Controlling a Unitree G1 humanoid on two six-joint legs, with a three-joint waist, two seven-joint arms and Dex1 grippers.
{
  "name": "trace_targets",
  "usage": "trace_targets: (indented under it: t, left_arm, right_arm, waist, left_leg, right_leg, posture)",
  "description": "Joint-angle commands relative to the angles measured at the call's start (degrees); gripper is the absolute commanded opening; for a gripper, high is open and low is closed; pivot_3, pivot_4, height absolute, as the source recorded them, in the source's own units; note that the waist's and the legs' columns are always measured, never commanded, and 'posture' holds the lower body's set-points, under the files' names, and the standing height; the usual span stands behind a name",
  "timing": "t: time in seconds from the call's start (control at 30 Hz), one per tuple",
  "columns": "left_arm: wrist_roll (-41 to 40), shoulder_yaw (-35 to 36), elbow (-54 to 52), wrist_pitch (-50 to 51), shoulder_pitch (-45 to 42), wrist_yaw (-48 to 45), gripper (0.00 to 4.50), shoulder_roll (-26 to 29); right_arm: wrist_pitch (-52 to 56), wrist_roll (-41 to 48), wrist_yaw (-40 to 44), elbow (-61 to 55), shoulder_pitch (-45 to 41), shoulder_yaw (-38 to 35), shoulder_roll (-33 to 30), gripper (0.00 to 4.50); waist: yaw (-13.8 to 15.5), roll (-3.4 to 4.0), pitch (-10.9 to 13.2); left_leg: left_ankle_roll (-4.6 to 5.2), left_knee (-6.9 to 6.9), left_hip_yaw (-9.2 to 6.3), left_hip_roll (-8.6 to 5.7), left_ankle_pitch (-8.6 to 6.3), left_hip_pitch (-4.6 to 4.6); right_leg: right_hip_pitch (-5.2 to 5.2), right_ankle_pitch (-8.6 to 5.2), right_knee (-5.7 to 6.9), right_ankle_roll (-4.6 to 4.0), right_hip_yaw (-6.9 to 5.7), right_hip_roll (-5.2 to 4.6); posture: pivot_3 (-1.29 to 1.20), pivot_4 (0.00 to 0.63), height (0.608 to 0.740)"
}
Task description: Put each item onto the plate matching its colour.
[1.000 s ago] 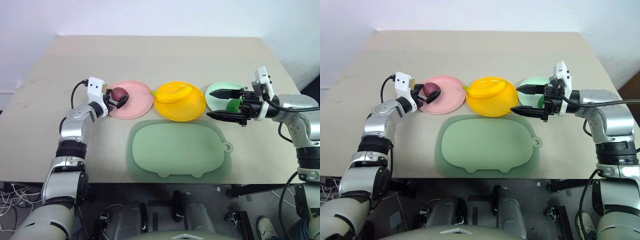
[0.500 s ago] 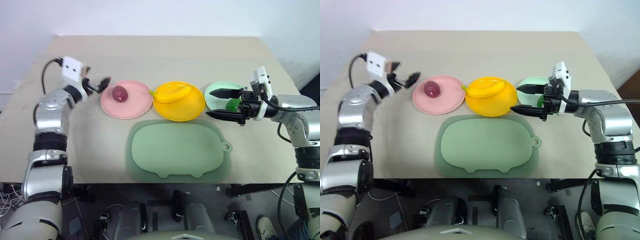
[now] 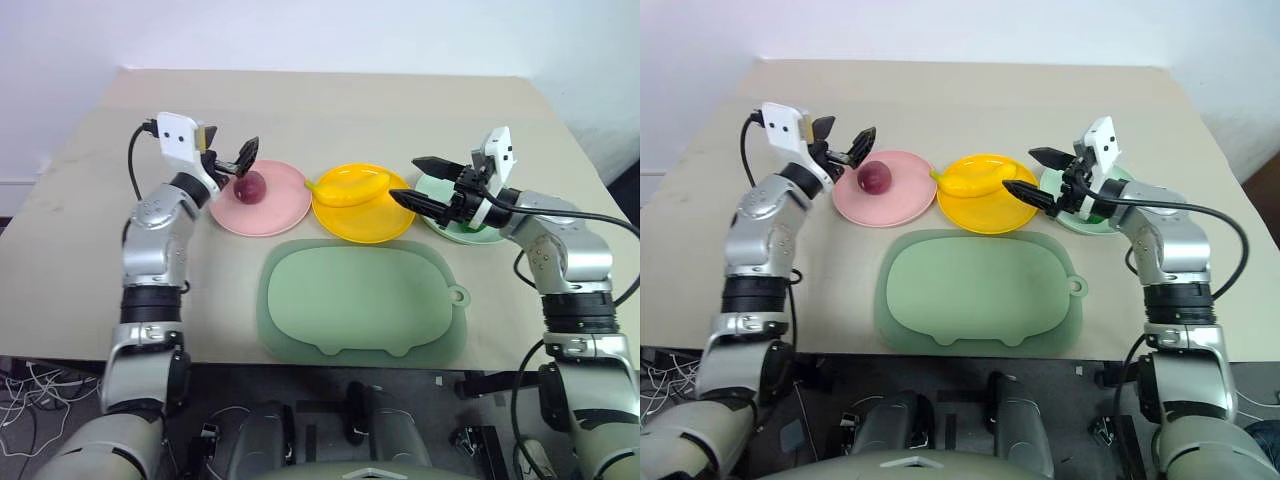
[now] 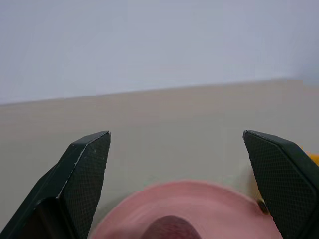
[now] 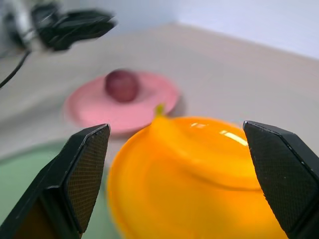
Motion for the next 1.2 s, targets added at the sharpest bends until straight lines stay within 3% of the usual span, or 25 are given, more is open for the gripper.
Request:
trace_targets:
  t: [0.03, 0.33, 0.57, 0.67, 0.77, 0.87, 1.03, 1.17, 1.2]
  left_arm:
    - [2.1, -1.5, -6.3, 1.2, 1.9, 5.3, 4.46, -2.6]
    - [8.3, -13.4, -12.7, 0.7, 8.1, 5.3, 4.46, -7.9]
    - [8.2, -13.0, -14.3, 1.2, 9.3, 6.6, 4.46, -9.6]
    - [7.1, -11.7, -14.4, 2.0, 9.9, 5.9, 4.46, -8.8]
    - [2.8, -11.8, -16.9, 3.6, 11.7, -1.9, 4.46, -5.8]
    - [-3.2, -10.0, -18.6, 6.2, 12.9, -12.3, 4.46, 0.2]
    - [-15.9, -5.5, -18.9, 15.0, 13.1, -30.3, 4.46, 11.9]
    - [-23.5, -4.7, -21.7, 20.7, 14.5, -39.5, 4.46, 16.7]
    - [-28.7, -4.4, -23.2, 25.7, 15.1, -43.7, 4.46, 18.8]
  right_arm:
    - [0.4, 1.4, -5.6, -5.2, 2.8, -3.0, 2.4, 4.5]
    - [0.6, 1.2, -11.0, -6.1, 5.6, -6.2, 1.7, 4.5]
    - [0.7, 1.3, -26.0, -9.2, 8.3, -10.9, 8.2, 4.5]
    - [1.8, 3.6, -27.8, -14.8, 11.6, -10.1, 12.1, 4.5]
    - [3.5, 3.5, -23.6, -19.9, 16.2, -6.1, 10.4, 4.5]
    - [3.5, 6.7, -17.9, -20.7, 17.1, -7.1, 7.8, 4.5]
    - [5.9, 11.7, -7.1, -20.7, 18.4, -8.9, -0.7, 4.5]
    - [5.5, 12.3, 1.3, -20.5, 21.0, -7.6, -6.1, 4.5]
    - [6.0, 13.0, 5.6, -19.9, 21.9, -7.2, -8.4, 4.5]
  waist:
    - [0.1, 0.0, 0.0]
    - [0.0, 0.01, 0.0]
    - [-0.1, 0.0, 0.0]
    - [-0.1, 0.03, 0.0]
    - [-0.1, 0.03, 0.0]
    - [-0.2, 0.03, 0.0]
    - [-0.1, 0.04, 0.0]
    - [0.0, 0.04, 0.0]
    - [0.0, 0.04, 0.0]
  left_leg:
    - [0.0, 0.0, -0.02, 0.0, 0.0, 0.0]
    - [0.02, 0.0, -0.03, -0.02, -0.01, 0.03]
    - [0.04, -0.01, -0.06, 0.01, -0.02, 0.02]
    - [0.04, -0.03, -0.06, 0.02, -0.02, 0.03]
    - [0.04, -0.03, -0.06, 0.03, -0.02, 0.0]
    - [0.15, -0.02, -0.07, 0.03, -0.08, 0.01]
    - [0.2, -0.03, -0.1, 0.03, -0.11, 0.01]
    - [0.25, -0.02, -0.13, 0.03, -0.14, 0.04]
    - [0.25, -0.04, -0.17, 0.03, -0.14, 0.04]
  right_leg:
    - [0.02, 0.0, 0.0, 0.0, 0.0, 0.0]
    - [0.05, 0.0, -0.03, 0.0, 0.0, 0.02]
    - [0.04, -0.01, -0.05, -0.01, 0.0, 0.05]
    - [0.03, -0.01, -0.04, -0.01, 0.0, 0.06]
    - [0.0, -0.01, -0.05, -0.01, 0.01, 0.06]
    - [0.01, -0.01, -0.04, -0.01, 0.01, 0.06]
    - [0.01, -0.03, -0.05, -0.02, 0.0, 0.08]
    - [0.06, -0.03, -0.08, -0.02, 0.0, 0.1]
    - [0.09, -0.04, -0.09, -0.02, 0.0, 0.1]
  posture:
    - [0.0, 0.15, 0.704]
    - [0.0, 0.15, 0.704]
    - [0.0, 0.15, 0.704]
    - [0.0, 0.15, 0.704]
    - [0.0, 0.15, 0.704]
    - [0.0, 0.15, 0.704]
    - [0.0, 0.15, 0.704]
    - [0.0, 0.15, 0.704]
    - [0.0, 0.15, 0.704]
